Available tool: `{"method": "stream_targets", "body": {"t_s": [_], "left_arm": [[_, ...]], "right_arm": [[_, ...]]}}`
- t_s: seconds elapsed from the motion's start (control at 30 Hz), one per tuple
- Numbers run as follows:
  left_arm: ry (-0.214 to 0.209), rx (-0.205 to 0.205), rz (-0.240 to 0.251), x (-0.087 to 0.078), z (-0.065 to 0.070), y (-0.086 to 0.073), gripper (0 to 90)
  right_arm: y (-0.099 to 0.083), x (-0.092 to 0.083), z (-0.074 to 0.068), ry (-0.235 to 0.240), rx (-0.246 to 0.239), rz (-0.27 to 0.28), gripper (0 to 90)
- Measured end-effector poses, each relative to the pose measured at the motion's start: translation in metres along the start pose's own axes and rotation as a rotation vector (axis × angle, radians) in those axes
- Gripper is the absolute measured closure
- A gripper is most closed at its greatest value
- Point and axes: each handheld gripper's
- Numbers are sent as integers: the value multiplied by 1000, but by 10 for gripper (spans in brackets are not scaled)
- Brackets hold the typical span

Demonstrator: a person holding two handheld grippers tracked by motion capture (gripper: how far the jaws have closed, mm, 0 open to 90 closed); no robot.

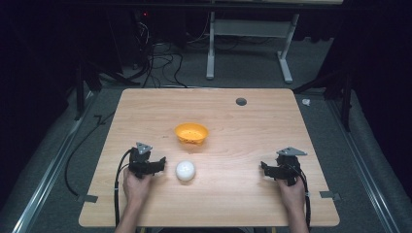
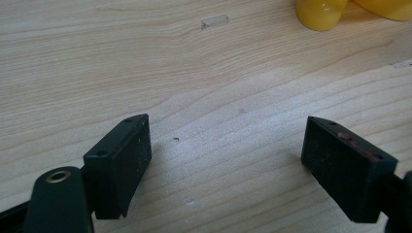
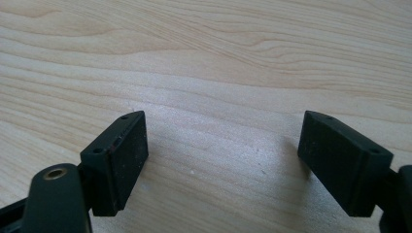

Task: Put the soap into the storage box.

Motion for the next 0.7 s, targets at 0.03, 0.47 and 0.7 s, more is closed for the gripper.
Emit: {"method": "stream_targets", "body": {"t_s": [0.03,0.47,0.7], "left_arm": [[0,0,0,0,0,0,190],[-34,-21,18,-14,-3,5,188],[-70,-22,44,-22,1,12,186]], "right_arm": [[0,0,0,0,0,0,194],[0,0,0,0,-1,-1,193],[0,0,0,0,-2,-1,193]]}}
Point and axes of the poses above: each handheld gripper's, and its own axes: x roughly forward along the jaws, y roughly out of its top, z roughly to its right, and after that the axes turned 3 degrees about z, right-handed
